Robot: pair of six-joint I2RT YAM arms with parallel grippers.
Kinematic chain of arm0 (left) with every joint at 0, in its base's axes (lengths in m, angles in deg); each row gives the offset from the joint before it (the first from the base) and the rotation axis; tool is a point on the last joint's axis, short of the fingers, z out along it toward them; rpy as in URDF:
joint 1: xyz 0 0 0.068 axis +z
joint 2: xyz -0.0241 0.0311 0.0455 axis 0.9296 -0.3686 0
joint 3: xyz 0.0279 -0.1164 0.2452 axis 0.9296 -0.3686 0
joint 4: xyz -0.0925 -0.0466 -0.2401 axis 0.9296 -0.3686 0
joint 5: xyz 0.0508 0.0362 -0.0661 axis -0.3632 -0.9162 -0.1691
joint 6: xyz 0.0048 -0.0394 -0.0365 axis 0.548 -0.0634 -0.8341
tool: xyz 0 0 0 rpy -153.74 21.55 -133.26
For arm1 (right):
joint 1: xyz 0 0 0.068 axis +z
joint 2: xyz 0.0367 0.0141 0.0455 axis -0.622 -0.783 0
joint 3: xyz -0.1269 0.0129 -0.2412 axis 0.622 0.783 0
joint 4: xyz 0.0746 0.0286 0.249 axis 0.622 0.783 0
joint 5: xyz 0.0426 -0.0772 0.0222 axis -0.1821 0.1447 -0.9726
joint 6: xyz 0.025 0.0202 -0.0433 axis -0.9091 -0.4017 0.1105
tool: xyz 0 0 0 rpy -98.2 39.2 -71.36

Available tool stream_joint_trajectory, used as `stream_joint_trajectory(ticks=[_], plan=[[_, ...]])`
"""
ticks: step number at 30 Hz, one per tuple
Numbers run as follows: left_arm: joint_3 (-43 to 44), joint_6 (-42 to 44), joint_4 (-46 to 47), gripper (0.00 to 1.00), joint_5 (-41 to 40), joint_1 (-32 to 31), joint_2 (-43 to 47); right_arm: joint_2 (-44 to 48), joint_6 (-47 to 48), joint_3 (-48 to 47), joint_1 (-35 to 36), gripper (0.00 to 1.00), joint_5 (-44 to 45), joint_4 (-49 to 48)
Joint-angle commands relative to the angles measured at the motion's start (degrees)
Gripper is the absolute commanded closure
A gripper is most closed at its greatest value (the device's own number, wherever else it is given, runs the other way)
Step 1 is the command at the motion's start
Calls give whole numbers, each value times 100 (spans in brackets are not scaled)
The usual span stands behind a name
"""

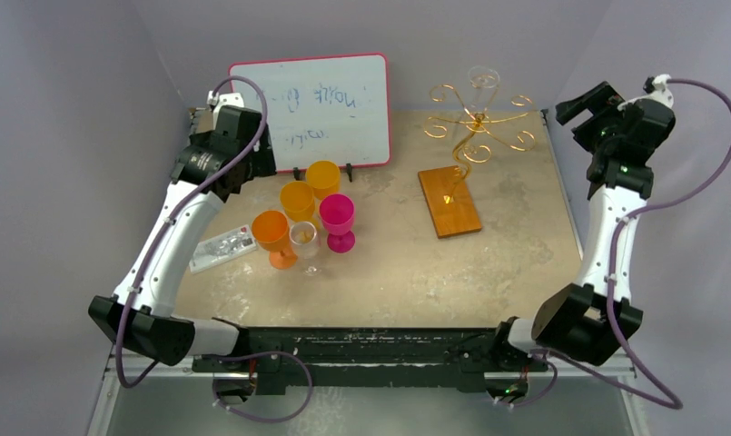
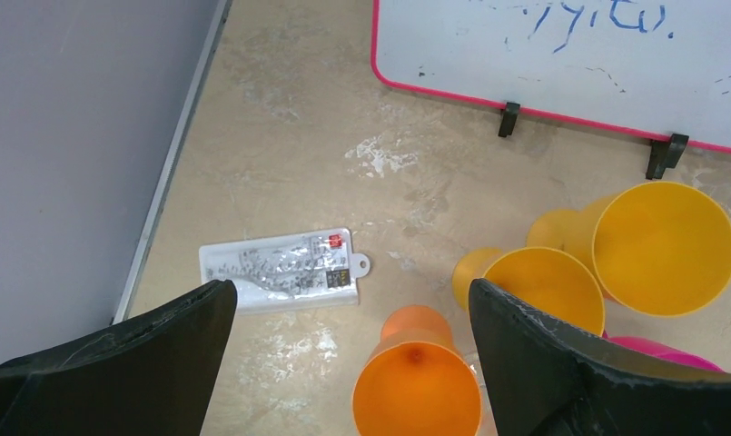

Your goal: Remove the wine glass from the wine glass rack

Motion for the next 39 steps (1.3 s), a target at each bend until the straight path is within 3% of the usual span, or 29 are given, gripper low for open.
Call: stream_joint_trajectory(ticks=[1,8,14,21,26,30,35,39], plan=[[415,237,372,0,102,71,-43,-507,552,-777,6,7,-1330,-303],[321,302,802,0,248,80,-33,-1542,697,-2184,819,7,-1613,-192],[282,447,923,1,240,81,-38,-2627,1294,-3845,1381,7,-854,672],[305,476,897,0,263,85,-24,-3367,1545,-4686,1511,11,-1863,1235],[198,415,891,0,258,82,-67,-3466,1627,-4509,1620,16,-2476,1306],[97,285,715,1,396,83,-177,-3588,1637,-4635,1708,24,-2501,1444],[44,398,763,1,596,88,-93,-3591,1534,-4545,1716,47,-2511,1269],[109,519,709,1,502,86,-113,-3634,1262,-4445,1717,58,-2507,1168]])
